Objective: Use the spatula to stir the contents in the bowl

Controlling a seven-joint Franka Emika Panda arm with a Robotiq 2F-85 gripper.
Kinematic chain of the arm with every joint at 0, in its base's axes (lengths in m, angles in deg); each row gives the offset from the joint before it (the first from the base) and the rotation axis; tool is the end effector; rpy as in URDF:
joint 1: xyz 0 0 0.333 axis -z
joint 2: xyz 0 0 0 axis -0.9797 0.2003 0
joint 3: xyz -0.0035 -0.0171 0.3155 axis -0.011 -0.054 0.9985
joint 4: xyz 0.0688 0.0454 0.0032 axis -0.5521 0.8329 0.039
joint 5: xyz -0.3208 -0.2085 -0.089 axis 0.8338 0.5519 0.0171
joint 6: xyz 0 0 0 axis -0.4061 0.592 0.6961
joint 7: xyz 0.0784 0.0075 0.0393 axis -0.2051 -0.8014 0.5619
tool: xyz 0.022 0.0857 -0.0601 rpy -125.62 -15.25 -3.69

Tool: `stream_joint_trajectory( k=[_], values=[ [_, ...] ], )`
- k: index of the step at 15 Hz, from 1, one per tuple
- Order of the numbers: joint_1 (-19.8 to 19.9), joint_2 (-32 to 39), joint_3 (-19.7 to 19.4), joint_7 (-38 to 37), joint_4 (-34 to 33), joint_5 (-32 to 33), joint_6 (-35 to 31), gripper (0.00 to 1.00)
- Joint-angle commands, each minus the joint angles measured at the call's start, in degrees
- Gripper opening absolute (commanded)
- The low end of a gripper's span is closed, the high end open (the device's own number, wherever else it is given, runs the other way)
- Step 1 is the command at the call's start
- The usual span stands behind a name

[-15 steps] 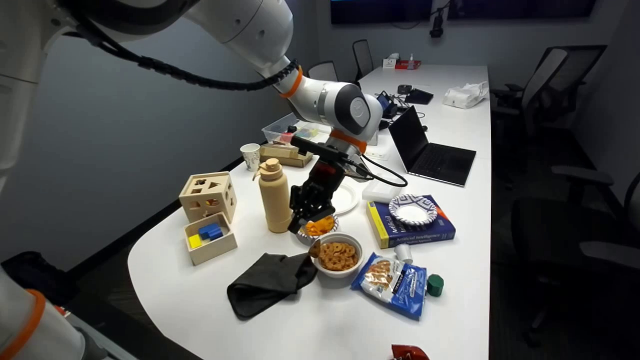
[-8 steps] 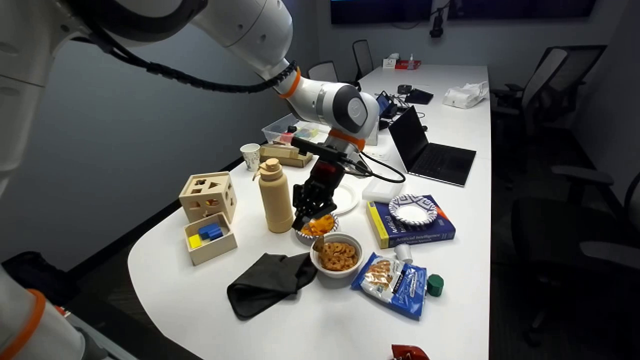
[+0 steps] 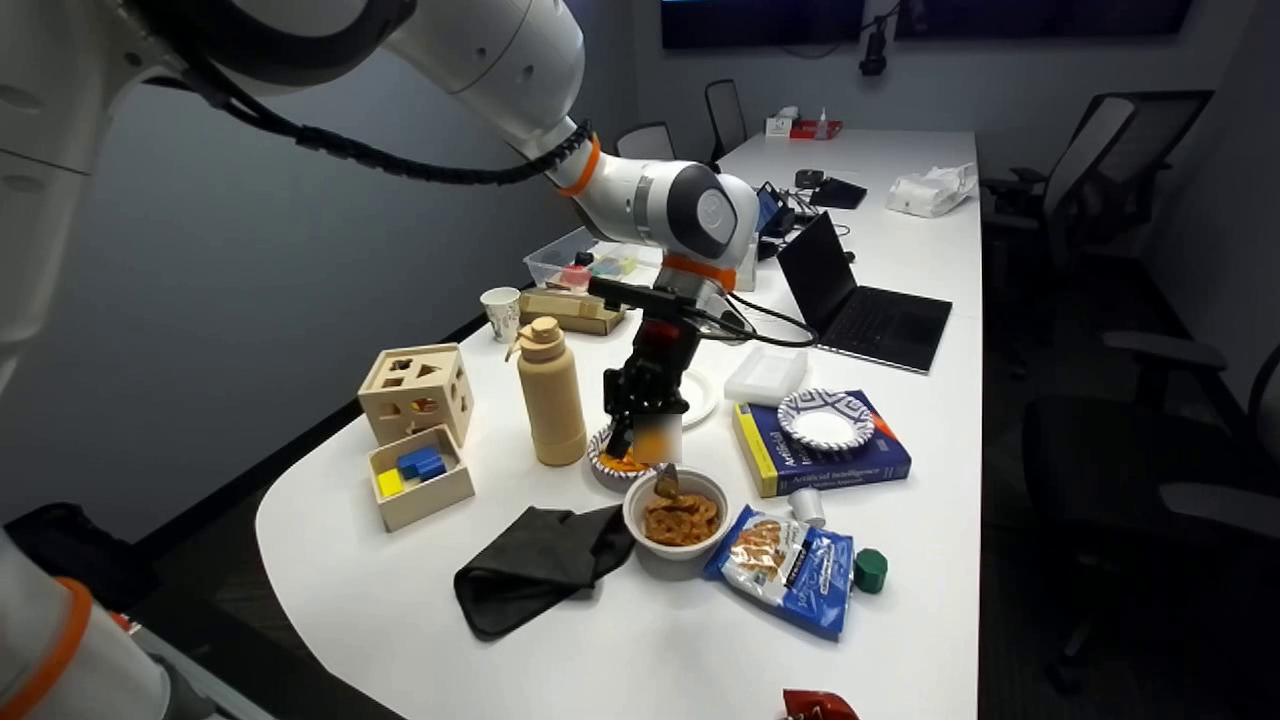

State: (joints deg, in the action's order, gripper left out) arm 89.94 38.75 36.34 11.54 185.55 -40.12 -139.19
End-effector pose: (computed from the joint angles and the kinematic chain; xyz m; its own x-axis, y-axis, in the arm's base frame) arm 0.5407 -0.1962 0.2102 0.6269 -0.3257 -0.7078 -0.3249 -0.9350 0.1424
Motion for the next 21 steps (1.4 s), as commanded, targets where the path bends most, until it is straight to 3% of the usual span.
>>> stream_joint_trajectory(
  k=[1, 13, 18, 21],
  values=[
    [-1.2, 0.6, -1.5, -3.7, -1.0, 3.2, 1.3, 0.01],
    [-0.1, 3.1, 0.3, 2.6, -3.1, 4.8, 12.8, 0.01],
    [0.7, 2.4, 1.4, 5.8, -3.6, 1.9, 11.9, 0.01],
    [-0.2, 2.3, 0.6, 3.2, -4.2, 3.2, 11.4, 0.01]
  ],
)
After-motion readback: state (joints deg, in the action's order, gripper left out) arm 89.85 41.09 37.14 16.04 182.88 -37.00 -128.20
